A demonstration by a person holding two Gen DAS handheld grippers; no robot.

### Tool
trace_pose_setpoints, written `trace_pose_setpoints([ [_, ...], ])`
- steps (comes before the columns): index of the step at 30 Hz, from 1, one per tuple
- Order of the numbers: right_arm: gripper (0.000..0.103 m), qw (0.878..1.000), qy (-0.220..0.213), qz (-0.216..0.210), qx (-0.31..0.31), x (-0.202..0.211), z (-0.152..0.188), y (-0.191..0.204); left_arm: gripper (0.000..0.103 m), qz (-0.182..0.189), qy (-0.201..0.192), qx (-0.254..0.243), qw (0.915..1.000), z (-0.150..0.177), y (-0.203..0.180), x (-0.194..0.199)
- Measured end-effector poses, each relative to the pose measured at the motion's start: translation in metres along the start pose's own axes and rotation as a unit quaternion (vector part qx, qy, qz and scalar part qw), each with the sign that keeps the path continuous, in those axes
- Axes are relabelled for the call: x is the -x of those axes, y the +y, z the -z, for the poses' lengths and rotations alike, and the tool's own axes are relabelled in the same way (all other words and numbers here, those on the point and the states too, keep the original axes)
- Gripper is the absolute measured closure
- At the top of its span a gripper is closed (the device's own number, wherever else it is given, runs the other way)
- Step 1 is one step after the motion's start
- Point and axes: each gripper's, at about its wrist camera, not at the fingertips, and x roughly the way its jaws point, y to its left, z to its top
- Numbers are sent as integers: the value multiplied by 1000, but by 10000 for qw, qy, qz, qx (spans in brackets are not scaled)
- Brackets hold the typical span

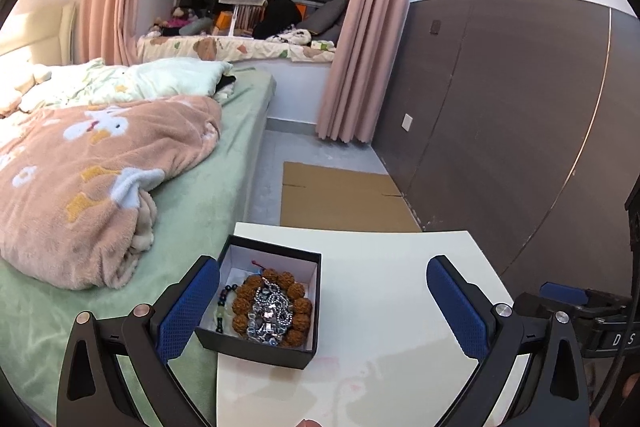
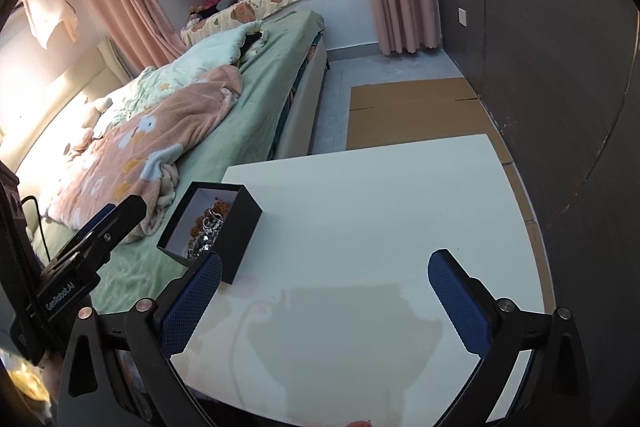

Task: Organize jewelry

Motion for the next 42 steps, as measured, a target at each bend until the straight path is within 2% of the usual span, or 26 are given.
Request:
trace_pose_setpoints([
  [14, 0, 10000, 76, -48, 36, -1, 1, 2, 0, 17, -9, -104, 9999, 2, -5, 2],
  [32, 0, 9999, 82, -35, 80, -1, 0, 4, 0, 139, 7, 30, 9999, 3, -4, 3],
  [37, 0, 9999, 87, -15, 67, -1, -1, 2, 0, -106, -70, -116, 9999, 1, -7, 6],
  [42, 0, 9999, 118, 18, 64, -4, -2, 2, 0, -148, -57, -71, 9998, 0, -5, 7],
])
